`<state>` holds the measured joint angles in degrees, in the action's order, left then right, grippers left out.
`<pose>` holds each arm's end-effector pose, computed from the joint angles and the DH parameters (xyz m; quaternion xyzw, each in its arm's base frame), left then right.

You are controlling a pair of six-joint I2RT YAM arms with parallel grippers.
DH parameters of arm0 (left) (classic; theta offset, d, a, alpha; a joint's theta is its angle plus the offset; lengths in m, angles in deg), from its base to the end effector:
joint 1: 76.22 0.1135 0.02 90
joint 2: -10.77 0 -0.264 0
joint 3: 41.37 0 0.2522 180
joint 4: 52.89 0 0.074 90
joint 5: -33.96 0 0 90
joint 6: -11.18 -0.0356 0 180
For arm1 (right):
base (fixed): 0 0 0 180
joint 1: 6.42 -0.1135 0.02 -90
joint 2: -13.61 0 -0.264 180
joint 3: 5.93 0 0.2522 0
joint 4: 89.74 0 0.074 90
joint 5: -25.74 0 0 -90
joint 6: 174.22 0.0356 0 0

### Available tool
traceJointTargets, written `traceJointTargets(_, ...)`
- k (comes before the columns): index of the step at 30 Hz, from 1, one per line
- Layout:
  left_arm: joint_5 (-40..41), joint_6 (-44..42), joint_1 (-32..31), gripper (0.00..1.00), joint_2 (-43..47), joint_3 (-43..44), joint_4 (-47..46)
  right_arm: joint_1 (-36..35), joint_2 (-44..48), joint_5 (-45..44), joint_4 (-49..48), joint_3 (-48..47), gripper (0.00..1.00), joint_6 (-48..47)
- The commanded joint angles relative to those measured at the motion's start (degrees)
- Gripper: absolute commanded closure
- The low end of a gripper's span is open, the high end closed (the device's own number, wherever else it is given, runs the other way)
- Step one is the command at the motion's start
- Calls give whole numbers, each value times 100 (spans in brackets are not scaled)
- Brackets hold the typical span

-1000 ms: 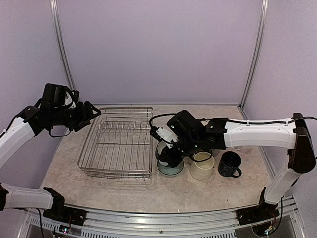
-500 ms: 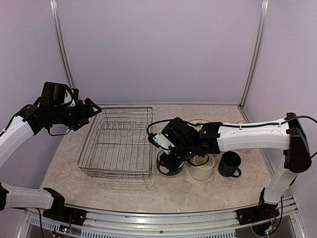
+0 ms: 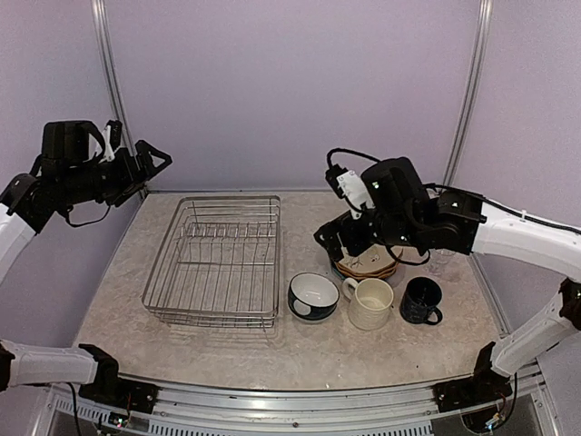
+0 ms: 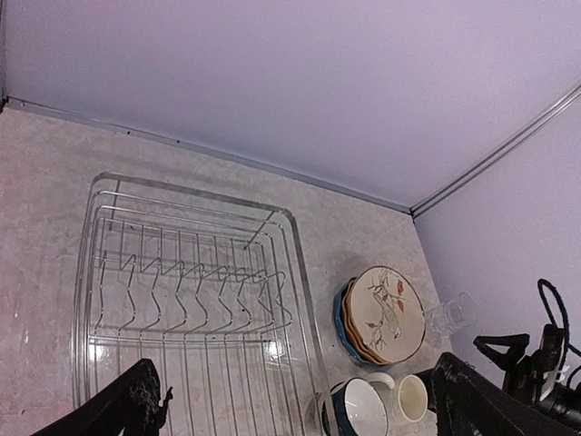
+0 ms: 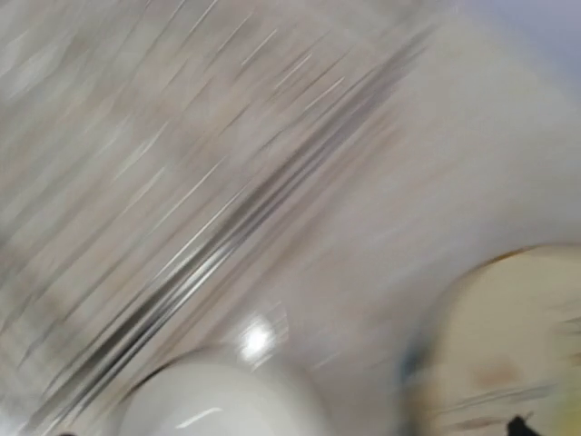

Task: Unload the mixed dishes from the dish rack
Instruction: Place the bowl in the bowl, then reset both arms

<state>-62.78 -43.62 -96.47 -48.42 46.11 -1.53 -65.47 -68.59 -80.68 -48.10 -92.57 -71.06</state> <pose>0.1932 -0.0757 0.4169 -0.0762 0.8299 -0.2995 0.4645 0.1741 0.2708 0.3292 -0.2871 0.8411 0.1560 0.4309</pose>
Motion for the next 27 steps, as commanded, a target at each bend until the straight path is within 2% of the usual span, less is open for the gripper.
traceJointTargets(1,161,-630,88,1,108,622,110,509,889,-1269,-267,-306,0,-467)
traceJointTargets(6,178,-945,93,1,370,1050,-253,543,1793,-2324,-976,-518,0,-1616)
traceJointTargets(13,400,-1380,92,1,1105,962,-923,539,2784,-2321,-1972,-531,0,-2653)
traceJointTargets(19,784,-1635,92,1,1657,813,-1009,535,3022,-2100,-2314,-605,0,-2900)
traceJointTargets(27,978,-1709,97,1,1875,740,-845,535,3050,-1907,-2363,-510,0,-2703)
